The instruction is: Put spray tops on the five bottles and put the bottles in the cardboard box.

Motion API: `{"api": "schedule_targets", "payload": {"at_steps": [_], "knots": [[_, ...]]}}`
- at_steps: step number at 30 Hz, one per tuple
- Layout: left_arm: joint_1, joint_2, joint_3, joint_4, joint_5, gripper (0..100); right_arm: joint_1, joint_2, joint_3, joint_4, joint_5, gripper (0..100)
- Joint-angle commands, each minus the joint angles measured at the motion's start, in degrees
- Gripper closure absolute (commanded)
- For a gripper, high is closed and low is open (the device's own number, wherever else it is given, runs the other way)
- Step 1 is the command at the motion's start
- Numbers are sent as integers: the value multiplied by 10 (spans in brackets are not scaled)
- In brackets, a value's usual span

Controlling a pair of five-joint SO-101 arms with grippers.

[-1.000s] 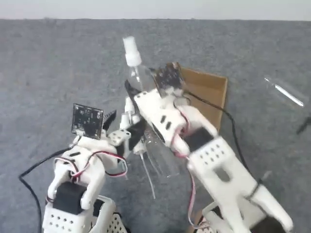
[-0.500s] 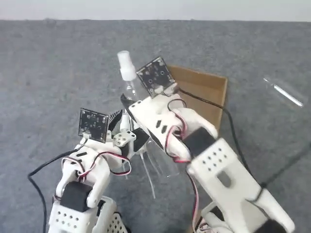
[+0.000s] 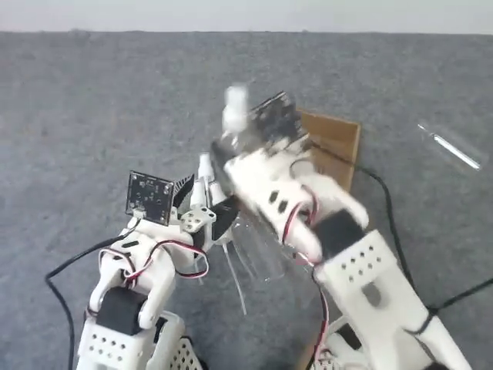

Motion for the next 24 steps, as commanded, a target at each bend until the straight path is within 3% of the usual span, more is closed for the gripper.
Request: {"api": "schedule_targets", "payload": {"at_steps": [1,7,12,17,24], "knots": [[-3,-11,-2,-9,-9,807,84,72,-31,-136,-5,993],[-20,-12,21,-33,-31,995,132,211,-31,-286,-5,993],[-69,-12,44,-81,-28,989,137,305,-33,-384,-6,993],[-69,-12,46,-82,-28,989,139,377,-33,-463,-3,993],[-69,-12,46,-82,-28,989,161,471,-96,-491,-5,993]]}}
